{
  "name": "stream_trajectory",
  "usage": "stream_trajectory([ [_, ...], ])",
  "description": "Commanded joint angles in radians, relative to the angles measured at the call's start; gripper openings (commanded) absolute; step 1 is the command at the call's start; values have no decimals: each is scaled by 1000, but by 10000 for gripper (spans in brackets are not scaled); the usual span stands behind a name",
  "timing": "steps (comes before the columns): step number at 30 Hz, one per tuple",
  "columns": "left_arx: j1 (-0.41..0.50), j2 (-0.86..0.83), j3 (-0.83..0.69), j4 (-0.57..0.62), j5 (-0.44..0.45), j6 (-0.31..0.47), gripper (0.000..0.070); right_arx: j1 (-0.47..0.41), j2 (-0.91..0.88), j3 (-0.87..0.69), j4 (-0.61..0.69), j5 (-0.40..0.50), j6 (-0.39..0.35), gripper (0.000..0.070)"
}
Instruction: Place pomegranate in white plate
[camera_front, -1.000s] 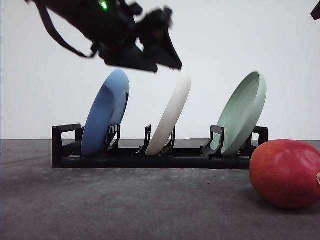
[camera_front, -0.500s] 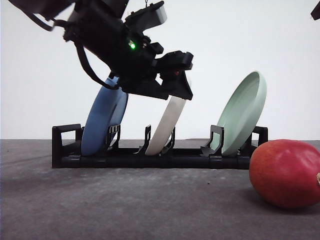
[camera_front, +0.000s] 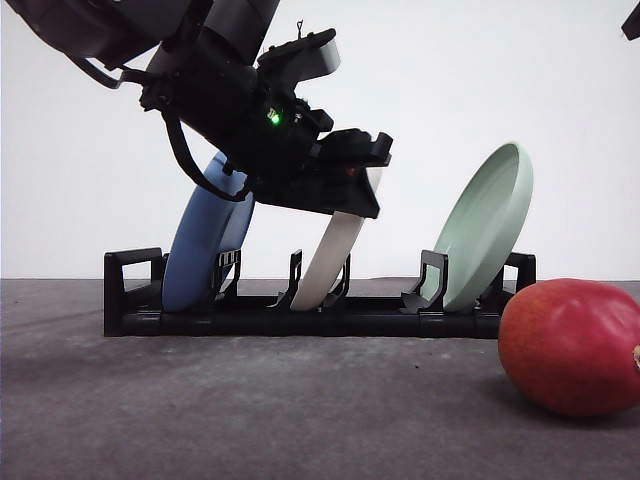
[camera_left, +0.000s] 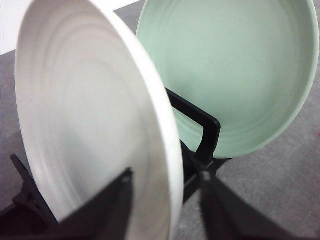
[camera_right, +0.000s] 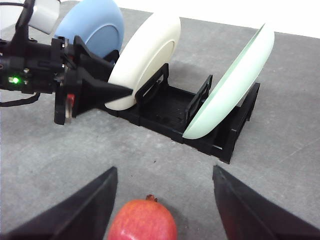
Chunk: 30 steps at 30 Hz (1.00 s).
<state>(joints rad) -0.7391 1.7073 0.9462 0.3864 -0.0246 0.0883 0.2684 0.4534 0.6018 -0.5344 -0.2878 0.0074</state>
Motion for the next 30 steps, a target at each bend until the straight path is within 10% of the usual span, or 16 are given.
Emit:
stream_trajectory([
  [1,-9,19,24,11,-3,-12,67,4,2,16,10,0,10,380],
  [18,-8,4,24,10,-2,-291,10,4,2,16,10,0,10,380],
  [30,-9,-103,26,-26,-2,-318,10,4,2,16,10,0,11,380],
])
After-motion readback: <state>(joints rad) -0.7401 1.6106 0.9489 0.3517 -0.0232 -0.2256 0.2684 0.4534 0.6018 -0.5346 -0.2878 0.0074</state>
